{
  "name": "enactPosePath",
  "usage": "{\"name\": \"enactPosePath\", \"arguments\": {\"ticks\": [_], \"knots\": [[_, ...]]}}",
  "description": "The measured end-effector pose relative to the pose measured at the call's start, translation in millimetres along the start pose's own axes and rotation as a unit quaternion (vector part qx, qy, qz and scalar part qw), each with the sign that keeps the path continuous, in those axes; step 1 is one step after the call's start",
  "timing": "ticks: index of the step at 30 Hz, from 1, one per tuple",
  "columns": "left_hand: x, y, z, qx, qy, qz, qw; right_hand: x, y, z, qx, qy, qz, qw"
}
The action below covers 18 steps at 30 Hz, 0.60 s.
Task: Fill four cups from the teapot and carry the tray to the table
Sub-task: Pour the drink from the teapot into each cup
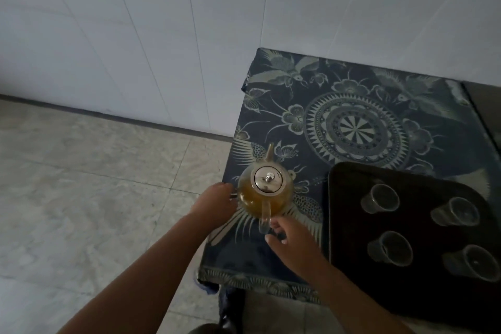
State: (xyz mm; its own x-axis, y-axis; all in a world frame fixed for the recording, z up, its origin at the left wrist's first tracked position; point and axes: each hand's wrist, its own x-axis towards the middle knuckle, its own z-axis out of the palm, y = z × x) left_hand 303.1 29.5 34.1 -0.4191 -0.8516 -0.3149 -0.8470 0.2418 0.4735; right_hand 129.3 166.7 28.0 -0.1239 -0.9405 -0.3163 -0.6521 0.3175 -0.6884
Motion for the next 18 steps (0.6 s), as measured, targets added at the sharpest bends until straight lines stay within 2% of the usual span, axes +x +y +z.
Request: {"name": "enactPosePath", "arguments": {"ticks": [4,9,15,18], "knots": [[28.8,-4.7,1.3,-0.059,0.022,-0.013,0.998,-1.3,-3.9,14.2,0.081,0.022,0.058,0.995],[58.8,-9.3,-1.9,-0.124,0.019,-0.015,0.992,2.7,-13.6,18.0,0.238,0.032,0.123,0.963],[92.4,4.1,-6.7,-0.165,-0.017,0.003,0.986,12.2,-39.9,13.1,0.402,0.071,0.193,0.892],[106.5,11.2,-5.2,-0.179,-0.025,0.026,0.983,22.0,-46.5,16.0,0.437,0.101,0.229,0.864]]}}
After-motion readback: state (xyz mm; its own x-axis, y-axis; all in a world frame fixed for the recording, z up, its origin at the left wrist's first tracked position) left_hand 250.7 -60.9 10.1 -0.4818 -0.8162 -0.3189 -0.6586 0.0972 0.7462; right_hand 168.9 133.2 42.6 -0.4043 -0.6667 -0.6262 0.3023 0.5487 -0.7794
